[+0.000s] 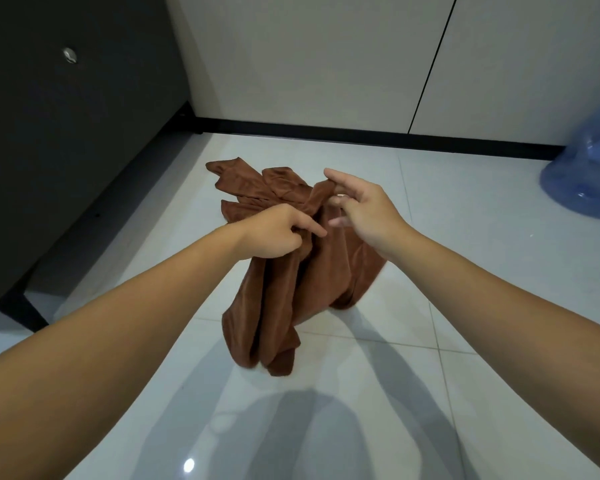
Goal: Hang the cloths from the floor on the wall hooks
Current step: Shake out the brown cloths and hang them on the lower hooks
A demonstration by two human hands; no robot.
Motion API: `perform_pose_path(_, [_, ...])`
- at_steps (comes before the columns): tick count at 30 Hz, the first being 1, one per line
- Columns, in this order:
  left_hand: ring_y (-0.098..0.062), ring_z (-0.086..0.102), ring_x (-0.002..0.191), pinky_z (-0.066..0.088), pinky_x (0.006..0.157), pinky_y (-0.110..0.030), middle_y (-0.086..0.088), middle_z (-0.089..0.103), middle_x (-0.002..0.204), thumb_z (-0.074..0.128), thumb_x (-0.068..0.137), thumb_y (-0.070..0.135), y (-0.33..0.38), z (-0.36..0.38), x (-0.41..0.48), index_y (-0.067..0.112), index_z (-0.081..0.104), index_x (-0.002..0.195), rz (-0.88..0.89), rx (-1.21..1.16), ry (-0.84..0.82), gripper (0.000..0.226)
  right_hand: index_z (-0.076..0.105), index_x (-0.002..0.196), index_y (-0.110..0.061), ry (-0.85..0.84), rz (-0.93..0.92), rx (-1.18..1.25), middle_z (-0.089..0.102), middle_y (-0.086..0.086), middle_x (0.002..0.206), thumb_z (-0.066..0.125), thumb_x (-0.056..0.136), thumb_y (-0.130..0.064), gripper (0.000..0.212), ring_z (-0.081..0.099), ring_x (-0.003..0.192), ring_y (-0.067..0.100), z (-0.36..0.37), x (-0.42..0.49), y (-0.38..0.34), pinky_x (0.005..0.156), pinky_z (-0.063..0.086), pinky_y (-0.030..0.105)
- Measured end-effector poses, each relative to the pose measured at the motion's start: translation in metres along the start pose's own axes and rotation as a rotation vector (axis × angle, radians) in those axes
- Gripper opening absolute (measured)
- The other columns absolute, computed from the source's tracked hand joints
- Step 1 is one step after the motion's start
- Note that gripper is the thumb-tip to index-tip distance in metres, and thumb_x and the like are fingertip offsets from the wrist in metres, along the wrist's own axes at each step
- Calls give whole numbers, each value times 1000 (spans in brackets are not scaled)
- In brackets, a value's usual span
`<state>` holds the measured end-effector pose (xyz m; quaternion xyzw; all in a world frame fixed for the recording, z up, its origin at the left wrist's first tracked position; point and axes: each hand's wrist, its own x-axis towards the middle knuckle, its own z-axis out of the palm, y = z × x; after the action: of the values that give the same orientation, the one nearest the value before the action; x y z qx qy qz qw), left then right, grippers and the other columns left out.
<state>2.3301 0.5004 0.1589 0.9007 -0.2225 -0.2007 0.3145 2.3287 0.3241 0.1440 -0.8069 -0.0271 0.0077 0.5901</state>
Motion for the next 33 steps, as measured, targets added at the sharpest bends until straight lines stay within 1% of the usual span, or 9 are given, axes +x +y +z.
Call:
perform_pose_path(2, [12, 57, 96, 41, 78, 0, 14, 63, 109, 42, 88, -9, 1, -2, -1, 24, 65, 122, -37, -269, 93, 54, 42, 145, -22, -32, 6, 36, 58, -1, 129, 34, 100, 5, 53, 66, 105, 11, 0, -1, 3, 81, 59, 30])
perform_pose_path(5, [-10, 61, 114, 46, 99, -21, 5, 65, 122, 43, 90, -10, -1, -9, 0, 21, 63, 128, -70, -719, 222, 52, 41, 144, -27, 3, 31, -13, 62, -3, 122, 42, 103, -11, 44, 66, 99, 9, -5, -5, 12, 85, 57, 27])
perform_pose_path(8, [-14, 67, 102, 52, 95, -28, -1, 69, 115, 44, 94, -6, 3, -18, 1, 24, 60, 131, -68, -972, 367, 51, 47, 138, -30, 28, 75, -119, 63, -4, 114, 45, 102, -30, 36, 62, 102, 10, -10, -9, 26, 93, 53, 32])
perform_pose_path(10, [-13, 68, 89, 55, 87, -28, 4, 73, 102, 44, 94, -5, 7, -25, 2, 28, 58, 132, -30, -1073, 416, 53, 50, 136, -29, 26, 112, -133, 63, -5, 104, 44, 102, -37, 36, 61, 94, 9, -12, -11, 33, 84, 54, 29])
perform_pose_path(13, [-14, 65, 88, 55, 85, -28, 1, 70, 103, 41, 93, -7, 10, -32, 5, 28, 54, 135, 34, -1176, 441, 56, 49, 135, -31, -38, 148, -97, 63, -2, 91, 43, 101, -41, 36, 60, 77, 11, -14, -15, 39, 67, 52, 23])
perform_pose_path(19, [-20, 59, 97, 47, 97, -33, -4, 58, 129, 39, 93, -7, 19, -34, 0, 28, 52, 136, 96, -1277, 405, 58, 40, 141, -39, -95, 202, -172, 62, -4, 115, 44, 97, -52, 46, 64, 99, 15, -1, -19, 62, 91, 52, 33])
perform_pose_path(25, [-23, 58, 103, 42, 104, -35, -7, 63, 127, 36, 92, -9, 34, -48, -7, 25, 55, 129, 210, -1390, 465, 54, 25, 148, -41, -140, 341, -167, 43, -1, 148, 38, 95, -62, 59, 51, 127, 22, 10, -20, 80, 108, 42, 46])
perform_pose_path(31, [-25, 62, 107, 45, 104, -41, -11, 56, 133, 37, 90, -10, 39, -53, -11, 21, 52, 134, 263, -1467, 468, 55, 13, 150, -43, -236, 410, 149, 66, 5, 122, 33, 97, -61, 60, 63, 112, 20, 31, -26, 73, 98, 50, 41])
perform_pose_path(33, [-26, 60, 107, 45, 104, -42, -11, 56, 132, 39, 90, -10, 40, -51, -11, 20, 52, 134, 261, -1477, 466, 55, 13, 150, -43, -264, 428, 285, 64, 6, 124, 36, 96, -61, 62, 64, 111, 23, 41, -26, 70, 98, 50, 42])
